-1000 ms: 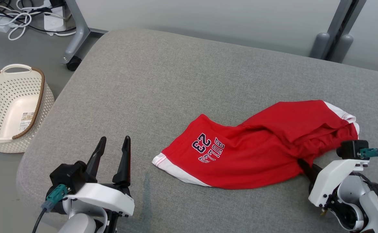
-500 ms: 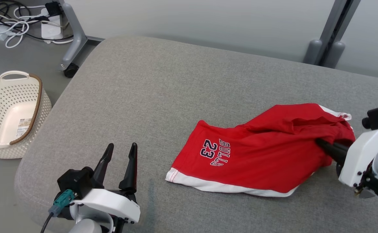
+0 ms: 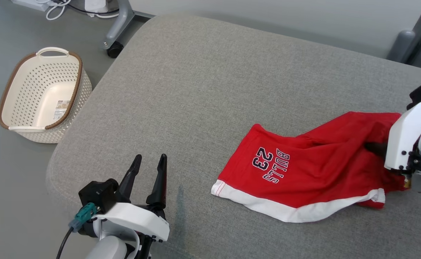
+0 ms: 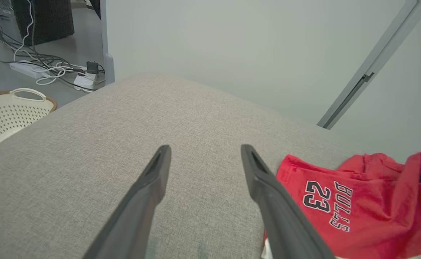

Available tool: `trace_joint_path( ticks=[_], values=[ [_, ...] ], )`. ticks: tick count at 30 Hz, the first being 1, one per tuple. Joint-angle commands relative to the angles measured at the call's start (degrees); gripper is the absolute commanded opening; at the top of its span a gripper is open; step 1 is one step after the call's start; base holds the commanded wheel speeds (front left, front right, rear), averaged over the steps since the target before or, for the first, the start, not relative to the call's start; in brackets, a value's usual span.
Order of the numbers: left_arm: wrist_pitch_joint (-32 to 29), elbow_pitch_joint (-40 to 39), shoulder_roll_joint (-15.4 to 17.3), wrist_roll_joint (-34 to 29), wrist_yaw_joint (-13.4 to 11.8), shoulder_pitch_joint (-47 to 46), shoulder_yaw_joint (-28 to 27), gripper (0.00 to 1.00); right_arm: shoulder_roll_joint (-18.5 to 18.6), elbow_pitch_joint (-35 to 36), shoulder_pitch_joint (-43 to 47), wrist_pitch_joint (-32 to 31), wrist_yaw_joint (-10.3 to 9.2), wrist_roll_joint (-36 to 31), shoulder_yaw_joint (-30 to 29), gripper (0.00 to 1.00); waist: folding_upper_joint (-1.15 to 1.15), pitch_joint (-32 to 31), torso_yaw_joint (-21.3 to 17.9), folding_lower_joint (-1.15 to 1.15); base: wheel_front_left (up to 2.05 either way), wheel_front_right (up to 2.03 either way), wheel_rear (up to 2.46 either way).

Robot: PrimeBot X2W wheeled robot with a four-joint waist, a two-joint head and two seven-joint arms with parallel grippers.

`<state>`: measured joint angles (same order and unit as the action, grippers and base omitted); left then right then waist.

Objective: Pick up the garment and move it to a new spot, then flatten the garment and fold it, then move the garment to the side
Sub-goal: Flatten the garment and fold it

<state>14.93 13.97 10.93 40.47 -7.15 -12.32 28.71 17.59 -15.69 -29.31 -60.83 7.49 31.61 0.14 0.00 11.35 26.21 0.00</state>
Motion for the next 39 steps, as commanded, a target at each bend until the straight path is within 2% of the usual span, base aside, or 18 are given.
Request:
trace_joint_path(
  ticks=[1, 5, 8, 15, 22, 25, 30, 33, 39],
  values=[
    [0.3, 0.5, -0.2, 0.0, 0.4, -1.1, -0.4, 1.0, -1.1, -1.4, -1.2, -0.1, 0.03, -0.5, -0.4, 1.0, 0.0, 0.8, 0.8, 0.0, 0.0, 0.0, 0.0],
    [0.3, 1.3, -0.3, -0.6, 0.6, -1.0, -1.3, 1.0, -3.2, -2.8, -1.7, 0.7, 0.03, 0.0, 0.3, 1.0, 0.0, 0.2, -0.3, 0.0, 0.0, 0.0, 0.0],
    [0.3, 1.7, 0.1, -1.0, 0.7, -0.7, -1.7, 1.0, -3.5, -1.2, -0.3, 2.6, 0.03, 1.0, 1.8, 1.0, 0.0, -1.1, -2.3, 0.0, 0.0, 0.0, 0.0],
    [-0.1, 0.9, 1.6, -1.7, 0.0, 0.5, -2.0, 1.0, -2.7, 8.0, 5.7, 6.7, 0.03, 4.4, 2.7, 1.0, 0.0, -5.0, -8.2, 0.0, 0.0, 0.0, 0.0],
    [-1.6, -1.0, 3.0, -1.7, -1.1, 1.7, -1.9, 1.0, -2.8, 17.8, 15.3, 9.2, 0.03, 5.6, -2.7, 1.0, 0.0, -7.3, -12.3, 0.0, 0.0, 0.0, 0.0],
    [-2.0, -1.5, 3.2, -1.7, -1.4, 2.0, -1.8, 1.0, -3.1, 20.2, 18.4, 10.0, 0.03, 5.0, -4.8, 1.0, 0.0, -7.5, -12.7, 0.0, 0.0, 0.0, 0.0],
    [-2.3, -2.3, 3.5, -1.5, -1.5, 2.6, -1.4, 1.0, -7.0, 24.1, 28.0, 15.2, 0.03, 7.2, -7.2, 1.0, 0.0, -7.5, -12.5, 0.0, 0.0, 0.0, 0.0],
    [-2.4, -2.5, 3.5, -1.3, -1.6, 2.9, -1.4, 1.0, -7.8, 23.3, 31.2, 19.7, 0.03, 6.7, -5.2, 1.0, 0.0, -7.6, -12.1, 0.0, 0.0, 0.0, 0.0],
    [-2.5, -2.5, 3.7, -1.1, -1.5, 2.4, -1.3, 1.0, -6.1, 17.5, 30.4, 29.0, 0.03, 5.2, 1.1, 1.0, 0.0, -7.1, -11.2, 0.0, 0.0, 0.0, 0.0]
  ],
)
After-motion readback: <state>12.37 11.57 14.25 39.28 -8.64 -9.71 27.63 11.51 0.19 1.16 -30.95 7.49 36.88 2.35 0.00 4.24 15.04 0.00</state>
